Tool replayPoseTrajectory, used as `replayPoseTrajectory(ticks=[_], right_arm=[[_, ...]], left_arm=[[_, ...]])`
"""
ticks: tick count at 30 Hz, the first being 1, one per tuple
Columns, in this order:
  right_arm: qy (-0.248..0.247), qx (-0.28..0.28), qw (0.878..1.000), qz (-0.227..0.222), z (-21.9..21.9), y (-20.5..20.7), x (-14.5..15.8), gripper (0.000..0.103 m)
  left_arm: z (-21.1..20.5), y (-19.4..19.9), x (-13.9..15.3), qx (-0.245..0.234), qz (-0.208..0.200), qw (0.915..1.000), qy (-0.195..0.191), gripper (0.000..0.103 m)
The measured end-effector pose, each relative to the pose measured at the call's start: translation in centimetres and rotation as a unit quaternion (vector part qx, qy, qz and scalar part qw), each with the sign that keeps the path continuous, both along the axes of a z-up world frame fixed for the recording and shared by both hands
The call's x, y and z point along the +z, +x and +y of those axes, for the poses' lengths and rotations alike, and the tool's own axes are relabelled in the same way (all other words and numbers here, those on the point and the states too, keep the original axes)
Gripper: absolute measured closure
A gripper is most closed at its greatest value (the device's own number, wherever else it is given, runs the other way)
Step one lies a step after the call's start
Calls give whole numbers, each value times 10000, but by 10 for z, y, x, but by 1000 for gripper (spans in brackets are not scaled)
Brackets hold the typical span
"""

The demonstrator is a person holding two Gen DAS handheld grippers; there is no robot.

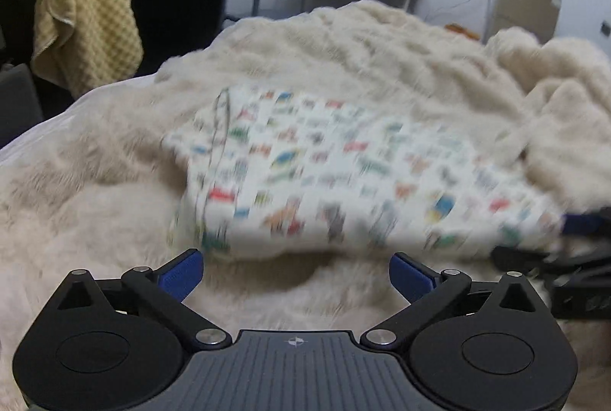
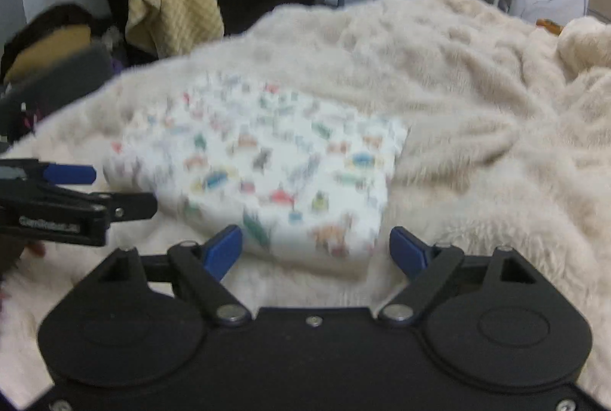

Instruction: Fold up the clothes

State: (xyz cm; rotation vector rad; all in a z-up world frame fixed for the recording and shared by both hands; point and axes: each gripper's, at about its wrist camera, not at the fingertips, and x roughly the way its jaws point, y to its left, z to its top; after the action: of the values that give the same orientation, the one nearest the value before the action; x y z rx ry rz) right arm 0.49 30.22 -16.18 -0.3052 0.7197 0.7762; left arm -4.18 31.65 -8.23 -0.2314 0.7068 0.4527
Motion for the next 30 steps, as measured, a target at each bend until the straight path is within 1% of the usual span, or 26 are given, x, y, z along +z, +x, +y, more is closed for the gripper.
replayPoseTrajectory(ticks=[2,4,8,12,23,30], right_arm=[[-77,23,10000,-14,0,-1,-3,18],[-181,37,9998,-8,3,1,-6,17],[-460,106,9989,-3,9,0,-14,16],[-480,123,9988,1,9,-2,-14,15],[-527,183,9984,13,10,-6,-14,12],[-541,200,9983,10,10,-6,-15,11]], left_arm=[[0,-2,-12,89,55,9999,-72,0],[5,-2,-18,153,-7,9998,-117,0],[6,-2,-19,133,22,9999,-83,0],[4,-6,-18,109,67,9999,20,0],[0,-6,-21,52,140,9998,122,0],[-1,-5,-22,45,147,9998,118,0]])
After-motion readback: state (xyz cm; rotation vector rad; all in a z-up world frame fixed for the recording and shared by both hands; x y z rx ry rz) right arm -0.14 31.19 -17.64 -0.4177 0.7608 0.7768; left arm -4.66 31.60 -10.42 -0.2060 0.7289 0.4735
